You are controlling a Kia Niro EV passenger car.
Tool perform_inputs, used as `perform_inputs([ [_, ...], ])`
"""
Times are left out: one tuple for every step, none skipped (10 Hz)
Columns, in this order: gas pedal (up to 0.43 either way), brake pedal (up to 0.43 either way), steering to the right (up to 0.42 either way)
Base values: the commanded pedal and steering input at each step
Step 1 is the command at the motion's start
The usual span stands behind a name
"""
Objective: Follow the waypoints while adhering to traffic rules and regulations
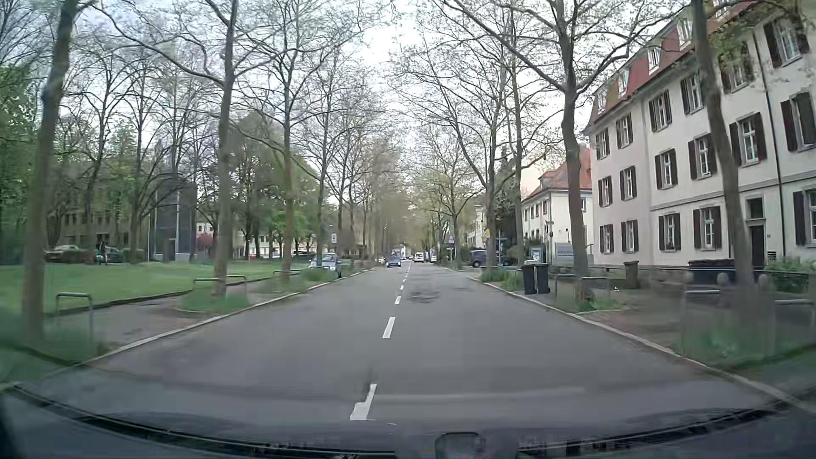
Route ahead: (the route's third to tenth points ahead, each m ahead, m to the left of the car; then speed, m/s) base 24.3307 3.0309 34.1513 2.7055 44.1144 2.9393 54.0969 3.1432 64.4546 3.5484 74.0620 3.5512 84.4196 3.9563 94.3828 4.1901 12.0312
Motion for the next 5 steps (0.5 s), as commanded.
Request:
perform_inputs([
  [0.240,0.000,0.032],
  [0.228,0.000,0.031],
  [0.228,0.000,0.030],
  [0.197,0.000,0.025],
  [0.189,0.000,0.020],
])
